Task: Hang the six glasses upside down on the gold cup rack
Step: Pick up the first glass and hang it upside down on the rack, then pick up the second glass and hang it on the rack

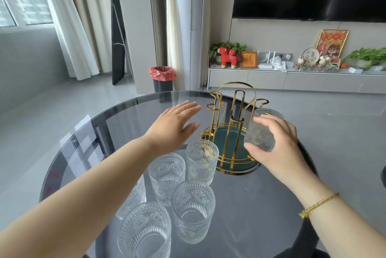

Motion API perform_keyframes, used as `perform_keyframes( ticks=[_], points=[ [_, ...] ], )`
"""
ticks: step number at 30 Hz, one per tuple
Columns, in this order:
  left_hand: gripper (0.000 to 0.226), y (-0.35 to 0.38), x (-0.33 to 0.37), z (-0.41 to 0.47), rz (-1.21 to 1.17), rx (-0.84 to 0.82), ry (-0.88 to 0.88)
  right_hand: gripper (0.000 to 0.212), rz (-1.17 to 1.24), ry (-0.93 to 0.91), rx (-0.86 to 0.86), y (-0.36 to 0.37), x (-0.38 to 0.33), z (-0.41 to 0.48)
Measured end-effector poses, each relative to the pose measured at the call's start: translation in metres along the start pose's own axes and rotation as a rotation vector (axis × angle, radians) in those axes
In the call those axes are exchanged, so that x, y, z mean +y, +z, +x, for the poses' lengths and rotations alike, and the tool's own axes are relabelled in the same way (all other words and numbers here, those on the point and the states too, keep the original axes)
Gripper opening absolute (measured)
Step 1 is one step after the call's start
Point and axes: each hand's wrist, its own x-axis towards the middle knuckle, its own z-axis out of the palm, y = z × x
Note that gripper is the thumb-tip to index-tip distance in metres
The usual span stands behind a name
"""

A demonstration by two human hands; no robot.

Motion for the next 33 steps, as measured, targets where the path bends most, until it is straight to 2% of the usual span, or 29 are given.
perform_keyframes(
  ticks=[3,6,8,14,15,17,19,25,27,33],
  points=[
    [0.044,-0.018,-0.003,-0.032,-0.022,0.074,-0.011,0.052,0.185,0.017,-0.065,0.019,-0.011,-0.034],
    [0.041,-0.024,-0.008,-0.074,-0.047,0.137,-0.069,0.06,0.432,0.143,-0.248,0.04,-0.018,-0.071],
    [0.041,-0.022,-0.01,-0.103,-0.067,0.173,-0.107,0.067,0.488,0.191,-0.357,0.052,-0.019,-0.093],
    [0.095,-0.008,-0.027,-0.162,-0.029,0.208,-0.287,0.091,0.474,0.335,-0.55,0.08,-0.02,-0.126],
    [0.092,-0.006,-0.032,-0.168,-0.012,0.225,-0.323,0.096,0.469,0.358,-0.561,0.083,-0.02,-0.128],
    [0.067,-0.001,-0.043,-0.18,-0.018,0.275,-0.421,0.102,0.446,0.377,-0.559,0.09,-0.021,-0.131],
    [0.054,0.008,-0.056,-0.193,-0.029,0.3,-0.517,0.101,0.401,0.372,-0.532,0.096,-0.022,-0.133],
    [0.054,0.038,-0.084,-0.22,-0.009,0.242,-0.722,0.097,0.326,0.371,-0.438,0.103,-0.025,-0.134],
    [0.056,0.044,-0.091,-0.223,0.03,0.175,-0.738,0.095,0.332,0.37,-0.433,0.104,-0.025,-0.133],
    [0.057,0.05,-0.1,-0.22,0.174,-0.014,-0.76,0.073,0.375,0.357,-0.424,0.106,-0.021,-0.133]
  ],
)
